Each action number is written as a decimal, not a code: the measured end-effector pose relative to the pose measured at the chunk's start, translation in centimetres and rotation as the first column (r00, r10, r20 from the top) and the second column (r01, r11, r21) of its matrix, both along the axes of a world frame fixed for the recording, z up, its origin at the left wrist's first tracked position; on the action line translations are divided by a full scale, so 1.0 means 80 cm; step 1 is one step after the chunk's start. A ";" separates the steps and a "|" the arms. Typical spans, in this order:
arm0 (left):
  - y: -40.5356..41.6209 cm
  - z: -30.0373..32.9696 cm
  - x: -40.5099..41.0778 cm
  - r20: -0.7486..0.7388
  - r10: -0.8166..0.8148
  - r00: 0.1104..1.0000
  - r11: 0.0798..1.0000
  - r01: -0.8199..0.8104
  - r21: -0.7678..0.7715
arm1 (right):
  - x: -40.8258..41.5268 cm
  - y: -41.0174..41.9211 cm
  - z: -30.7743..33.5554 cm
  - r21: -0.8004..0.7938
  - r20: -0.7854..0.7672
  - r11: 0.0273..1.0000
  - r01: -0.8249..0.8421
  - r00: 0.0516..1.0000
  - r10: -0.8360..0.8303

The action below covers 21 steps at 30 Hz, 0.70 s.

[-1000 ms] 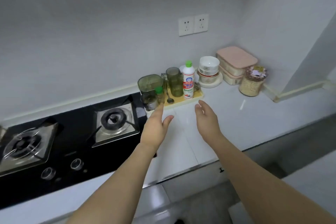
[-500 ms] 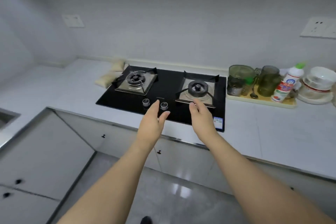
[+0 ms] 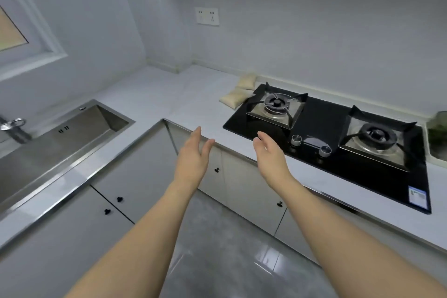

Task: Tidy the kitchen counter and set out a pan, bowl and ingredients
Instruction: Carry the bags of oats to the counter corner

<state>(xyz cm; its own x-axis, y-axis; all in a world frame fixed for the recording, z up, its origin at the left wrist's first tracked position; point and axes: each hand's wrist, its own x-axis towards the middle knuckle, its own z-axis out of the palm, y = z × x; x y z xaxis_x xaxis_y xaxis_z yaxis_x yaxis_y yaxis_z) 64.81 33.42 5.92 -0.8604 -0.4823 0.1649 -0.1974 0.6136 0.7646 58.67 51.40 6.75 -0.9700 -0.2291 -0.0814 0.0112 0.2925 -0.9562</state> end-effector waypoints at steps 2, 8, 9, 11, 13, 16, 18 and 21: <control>-0.032 0.001 0.002 0.000 0.008 1.000 1.000 -0.008 0.018 | -0.003 -0.033 0.002 0.007 -0.005 1.000 -0.011 1.000 0.011; -0.071 -0.010 -0.034 0.009 -0.014 1.000 0.999 0.014 0.050 | -0.040 -0.079 -0.001 0.033 0.009 0.999 0.000 1.000 -0.001; -0.076 -0.015 -0.046 0.011 -0.022 1.000 0.998 0.021 0.056 | -0.053 -0.086 -0.003 0.037 0.011 0.999 0.006 1.000 -0.007; -0.080 -0.017 -0.065 0.013 -0.043 0.999 0.997 0.042 0.061 | -0.075 -0.095 -0.006 0.046 0.007 0.999 0.024 1.000 -0.024; -0.090 -0.020 -0.092 0.020 -0.061 0.998 0.996 0.060 0.069 | -0.103 -0.108 -0.010 0.047 0.013 0.999 0.027 1.000 -0.028; -0.112 -0.022 -0.142 0.018 -0.060 0.998 0.997 0.059 0.048 | -0.151 -0.128 -0.015 0.037 0.010 0.999 0.015 1.000 -0.015; -0.127 -0.020 -0.177 0.034 -0.056 0.998 0.998 0.055 0.023 | -0.188 -0.138 -0.015 0.015 0.018 1.000 0.017 1.000 -0.018; -0.150 -0.010 -0.241 0.051 -0.064 0.997 0.997 0.065 -0.035 | -0.256 -0.152 -0.011 0.036 -0.010 0.999 0.027 1.000 -0.026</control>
<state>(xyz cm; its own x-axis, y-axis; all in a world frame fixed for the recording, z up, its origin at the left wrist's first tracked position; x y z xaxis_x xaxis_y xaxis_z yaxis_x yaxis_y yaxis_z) 45.57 21.43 5.11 -0.8971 -0.4199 0.1376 -0.1939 0.6539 0.7313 38.17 39.26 5.84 -0.9764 -0.2004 -0.0802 0.0105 0.3270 -0.9449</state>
